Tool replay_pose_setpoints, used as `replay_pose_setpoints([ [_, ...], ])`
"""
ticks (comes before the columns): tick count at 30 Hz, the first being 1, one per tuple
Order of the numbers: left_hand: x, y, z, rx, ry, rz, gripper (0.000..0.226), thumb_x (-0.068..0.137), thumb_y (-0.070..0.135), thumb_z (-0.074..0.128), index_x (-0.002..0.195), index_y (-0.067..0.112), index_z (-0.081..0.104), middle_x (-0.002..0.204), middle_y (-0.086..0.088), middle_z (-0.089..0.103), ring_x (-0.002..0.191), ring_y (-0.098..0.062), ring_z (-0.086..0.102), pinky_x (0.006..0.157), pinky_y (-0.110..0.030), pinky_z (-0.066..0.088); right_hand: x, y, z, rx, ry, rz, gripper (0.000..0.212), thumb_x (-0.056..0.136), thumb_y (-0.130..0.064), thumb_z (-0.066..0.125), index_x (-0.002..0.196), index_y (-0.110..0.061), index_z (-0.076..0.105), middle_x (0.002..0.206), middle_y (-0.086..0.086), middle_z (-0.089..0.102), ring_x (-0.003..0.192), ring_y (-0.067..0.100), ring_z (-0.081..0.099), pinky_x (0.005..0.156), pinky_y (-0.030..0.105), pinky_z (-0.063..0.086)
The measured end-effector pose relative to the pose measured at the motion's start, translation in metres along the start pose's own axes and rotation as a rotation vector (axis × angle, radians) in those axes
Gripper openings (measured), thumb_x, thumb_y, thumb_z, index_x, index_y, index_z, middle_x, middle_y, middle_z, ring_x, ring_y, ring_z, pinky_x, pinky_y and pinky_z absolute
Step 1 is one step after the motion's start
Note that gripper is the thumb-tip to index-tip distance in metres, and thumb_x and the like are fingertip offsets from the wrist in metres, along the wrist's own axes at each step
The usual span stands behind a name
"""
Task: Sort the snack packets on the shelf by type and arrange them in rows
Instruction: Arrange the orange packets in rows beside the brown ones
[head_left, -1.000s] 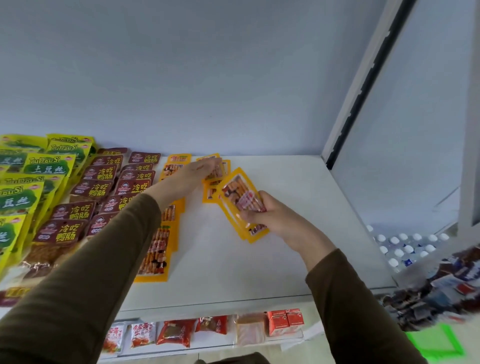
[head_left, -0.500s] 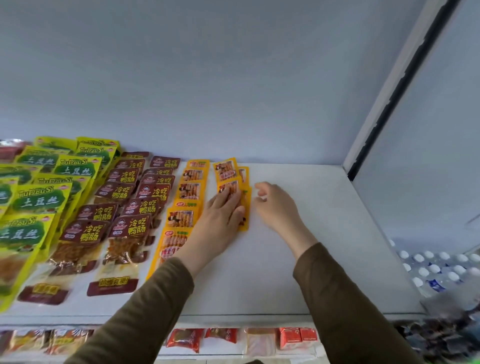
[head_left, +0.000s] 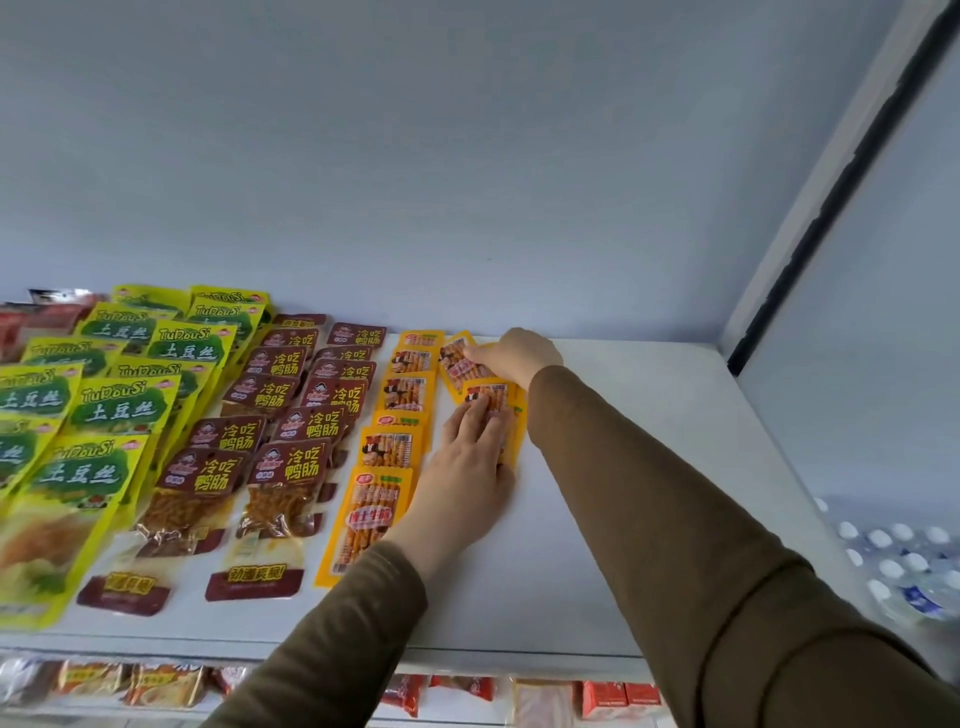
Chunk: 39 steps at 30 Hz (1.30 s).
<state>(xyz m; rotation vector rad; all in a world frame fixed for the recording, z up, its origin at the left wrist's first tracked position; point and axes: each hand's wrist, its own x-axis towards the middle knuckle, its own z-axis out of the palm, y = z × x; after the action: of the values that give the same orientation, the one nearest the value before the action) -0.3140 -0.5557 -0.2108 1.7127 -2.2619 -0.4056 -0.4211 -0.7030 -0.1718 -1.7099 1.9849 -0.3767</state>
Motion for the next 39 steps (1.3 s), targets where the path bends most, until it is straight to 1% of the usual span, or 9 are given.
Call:
replay_pose_setpoints([
  [4, 0.0, -0.001, 0.003, 0.007, 0.01, 0.0, 0.062, 0.106, 0.032, 0.045, 0.163, 0.025, 0.02, 0.172, 0.001, 0.009, 0.158, -0.028, 0.004, 0.125, -0.048, 0.023, 0.004, 0.004, 0.004, 0.113, -0.054, 0.007, 0.06, 0.085, -0.062, 0.068, 0.116, -0.01, 0.066, 0.12, 0.01, 0.07, 0.106, 0.029, 0.066, 0.089, 0.038, 0.053],
  [8, -0.002, 0.0, 0.005, 0.014, 0.03, 0.001, 0.062, 0.106, 0.031, 0.044, 0.163, 0.023, 0.02, 0.172, -0.001, 0.01, 0.158, -0.029, 0.004, 0.126, -0.047, 0.019, 0.002, -0.001, 0.003, -0.047, -0.01, -0.033, 0.041, 0.09, -0.057, 0.064, 0.101, -0.018, 0.06, 0.109, 0.005, 0.07, 0.085, 0.023, 0.059, 0.07, 0.031, 0.043],
  [12, -0.002, 0.003, 0.004, 0.035, 0.03, 0.0, 0.062, 0.107, 0.031, 0.042, 0.164, 0.023, 0.018, 0.172, -0.002, 0.009, 0.158, -0.03, 0.003, 0.127, -0.046, 0.015, 0.001, -0.011, -0.002, -0.105, -0.032, -0.026, 0.061, 0.089, -0.076, 0.044, 0.089, -0.018, 0.06, 0.088, 0.0, 0.065, 0.072, 0.019, 0.056, 0.056, 0.03, 0.033],
  [16, -0.003, 0.002, 0.002, 0.021, 0.035, 0.011, 0.061, 0.107, 0.029, 0.042, 0.163, 0.023, 0.019, 0.172, -0.001, 0.008, 0.158, -0.029, 0.003, 0.127, -0.044, 0.014, -0.001, -0.018, 0.001, -0.205, -0.042, -0.034, 0.072, 0.08, -0.088, 0.044, 0.095, -0.019, 0.06, 0.086, -0.001, 0.061, 0.081, 0.021, 0.057, 0.063, 0.031, 0.038],
  [22, -0.009, 0.002, 0.004, -0.031, 0.039, 0.046, 0.061, 0.106, 0.029, 0.045, 0.162, 0.028, 0.019, 0.172, 0.002, 0.001, 0.158, -0.025, -0.001, 0.127, -0.046, 0.012, 0.008, 0.005, -0.003, 0.338, -0.153, 0.004, 0.064, 0.086, -0.055, 0.073, 0.128, -0.008, 0.064, 0.122, 0.01, 0.07, 0.111, 0.03, 0.066, 0.099, 0.042, 0.053],
  [28, -0.015, 0.006, 0.003, -0.061, 0.046, 0.028, 0.079, 0.098, 0.04, 0.058, 0.159, 0.046, 0.008, 0.169, 0.005, -0.025, 0.154, -0.03, -0.027, 0.123, -0.05, -0.006, -0.007, 0.021, -0.014, 0.642, -0.312, -0.01, 0.036, 0.089, -0.029, 0.077, 0.121, -0.02, 0.065, 0.125, 0.007, 0.069, 0.119, 0.026, 0.061, 0.103, 0.046, 0.046],
  [33, -0.011, 0.006, -0.001, -0.032, -0.016, 0.005, 0.101, 0.087, 0.057, 0.063, 0.159, 0.048, -0.008, 0.159, 0.011, -0.045, 0.147, -0.027, -0.042, 0.122, -0.055, -0.013, -0.023, 0.032, -0.019, 0.83, -0.411, 0.008, 0.056, 0.09, 0.01, 0.062, 0.136, -0.021, 0.054, 0.112, 0.012, 0.063, 0.089, 0.023, 0.066, 0.072, 0.034, 0.055],
  [36, -0.011, 0.008, 0.001, -0.071, -0.035, 0.002, 0.099, 0.088, 0.072, 0.058, 0.16, 0.045, -0.003, 0.162, 0.01, -0.041, 0.152, -0.03, -0.031, 0.124, -0.054, -0.003, -0.029, 0.037, -0.02, 0.976, -0.477, 0.014, 0.037, 0.092, 0.001, 0.066, 0.125, -0.015, 0.062, 0.106, 0.011, 0.068, 0.092, 0.025, 0.067, 0.078, 0.034, 0.055],
  [39, -0.014, 0.008, 0.006, -0.073, 0.008, 0.006, 0.091, 0.092, 0.067, 0.057, 0.161, 0.041, 0.004, 0.169, 0.006, -0.026, 0.157, -0.031, -0.016, 0.128, -0.052, 0.006, -0.032, 0.034, -0.023, 0.811, -0.435, -0.007, 0.03, 0.097, -0.033, 0.067, 0.118, -0.011, 0.067, 0.107, 0.007, 0.073, 0.095, 0.019, 0.07, 0.09, 0.032, 0.055],
])
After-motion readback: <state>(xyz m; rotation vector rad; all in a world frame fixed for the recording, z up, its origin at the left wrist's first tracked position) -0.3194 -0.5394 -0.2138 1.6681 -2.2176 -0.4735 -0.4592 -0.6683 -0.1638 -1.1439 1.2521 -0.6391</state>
